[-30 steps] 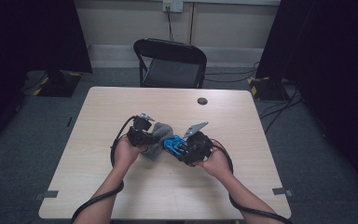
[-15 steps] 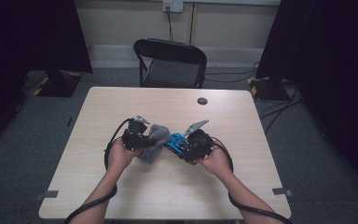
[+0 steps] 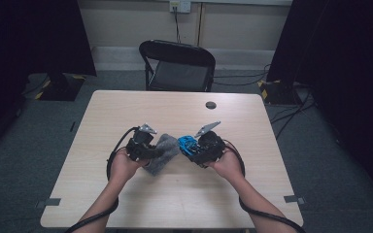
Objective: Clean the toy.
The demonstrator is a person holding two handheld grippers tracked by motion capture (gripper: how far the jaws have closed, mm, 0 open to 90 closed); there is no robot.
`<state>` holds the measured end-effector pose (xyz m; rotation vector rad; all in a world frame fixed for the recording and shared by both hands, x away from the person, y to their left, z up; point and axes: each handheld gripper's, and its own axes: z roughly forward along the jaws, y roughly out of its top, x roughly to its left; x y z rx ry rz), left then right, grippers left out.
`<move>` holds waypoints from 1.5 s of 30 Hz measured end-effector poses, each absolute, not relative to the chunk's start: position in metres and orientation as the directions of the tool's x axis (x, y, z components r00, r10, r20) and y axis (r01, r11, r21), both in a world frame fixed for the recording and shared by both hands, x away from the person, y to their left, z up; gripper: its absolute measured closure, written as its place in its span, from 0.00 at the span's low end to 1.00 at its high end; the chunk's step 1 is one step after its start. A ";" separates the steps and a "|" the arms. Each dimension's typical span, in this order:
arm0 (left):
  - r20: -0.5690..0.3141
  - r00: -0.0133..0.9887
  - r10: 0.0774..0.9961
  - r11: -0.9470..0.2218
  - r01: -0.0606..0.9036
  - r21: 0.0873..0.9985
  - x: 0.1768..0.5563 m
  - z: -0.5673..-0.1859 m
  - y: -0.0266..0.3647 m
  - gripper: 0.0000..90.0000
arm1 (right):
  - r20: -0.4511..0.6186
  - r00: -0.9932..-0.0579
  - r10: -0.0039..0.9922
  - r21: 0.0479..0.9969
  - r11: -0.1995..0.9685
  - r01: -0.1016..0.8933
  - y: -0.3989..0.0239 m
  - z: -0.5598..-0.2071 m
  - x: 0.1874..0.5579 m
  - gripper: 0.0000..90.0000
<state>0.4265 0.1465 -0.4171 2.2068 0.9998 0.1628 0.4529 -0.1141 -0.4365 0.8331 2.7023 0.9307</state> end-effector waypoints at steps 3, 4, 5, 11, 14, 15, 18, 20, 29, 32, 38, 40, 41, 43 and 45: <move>-0.169 0.685 0.709 -0.444 0.619 0.648 0.426 -0.415 0.151 0.85 | 0.033 -0.829 0.558 0.612 0.645 0.458 -0.115 -0.436 0.453 0.29; -0.162 0.684 0.711 -0.448 0.618 0.646 0.427 -0.414 0.153 0.85 | 0.034 -0.829 0.558 0.614 0.643 0.458 -0.115 -0.436 0.453 0.29; -0.159 0.677 0.719 -0.439 0.619 0.651 0.427 -0.414 0.155 0.85 | 0.036 -0.830 0.556 0.615 0.642 0.457 -0.116 -0.435 0.453 0.29; -0.151 0.628 0.764 -0.391 0.636 0.666 0.435 -0.408 0.170 0.85 | 0.033 -0.838 0.544 0.620 0.647 0.444 -0.119 -0.434 0.450 0.29; -0.147 0.598 0.788 -0.368 0.649 0.666 0.444 -0.407 0.174 0.85 | 0.023 -0.848 0.530 0.622 0.656 0.427 -0.117 -0.433 0.445 0.29; -0.148 0.592 0.792 -0.363 0.652 0.665 0.446 -0.407 0.175 0.85 | 0.022 -0.851 0.525 0.622 0.659 0.422 -0.116 -0.432 0.444 0.29; -0.146 0.575 0.805 -0.351 0.660 0.664 0.452 -0.407 0.174 0.85 | 0.027 -0.857 0.514 0.631 0.656 0.414 -0.113 -0.431 0.440 0.29; -0.151 0.564 0.812 -0.342 0.669 0.660 0.455 -0.408 0.174 0.85 | 0.020 -0.861 0.508 0.630 0.662 0.405 -0.111 -0.430 0.438 0.29; -0.145 0.557 0.818 -0.344 0.675 0.652 0.465 -0.411 0.164 0.85 | 0.013 -0.873 0.488 0.643 0.664 0.381 -0.108 -0.426 0.433 0.32; -0.138 0.558 0.818 -0.353 0.677 0.646 0.467 -0.413 0.157 0.85 | 0.010 -0.879 0.478 0.626 0.682 0.378 -0.103 -0.428 0.432 0.32; -0.127 0.574 0.809 -0.377 0.672 0.637 0.468 -0.417 0.148 0.85 | 0.021 -0.881 0.473 0.629 0.679 0.380 -0.099 -0.433 0.435 0.32; -0.135 0.581 0.803 -0.379 0.672 0.636 0.469 -0.418 0.146 0.85 | 0.013 -0.884 0.467 0.623 0.688 0.372 -0.097 -0.432 0.434 0.32; -0.132 0.585 0.800 -0.385 0.670 0.634 0.469 -0.418 0.144 0.85 | 0.015 -0.888 0.460 0.623 0.690 0.368 -0.097 -0.431 0.434 0.32; -0.128 0.593 0.795 -0.396 0.667 0.631 0.469 -0.418 0.141 0.85 | 0.002 -0.889 0.459 0.625 0.693 0.359 -0.095 -0.430 0.434 0.32; -0.123 0.598 0.792 -0.403 0.663 0.630 0.468 -0.418 0.138 0.85 | -0.002 -0.891 0.454 0.625 0.696 0.354 -0.095 -0.429 0.433 0.32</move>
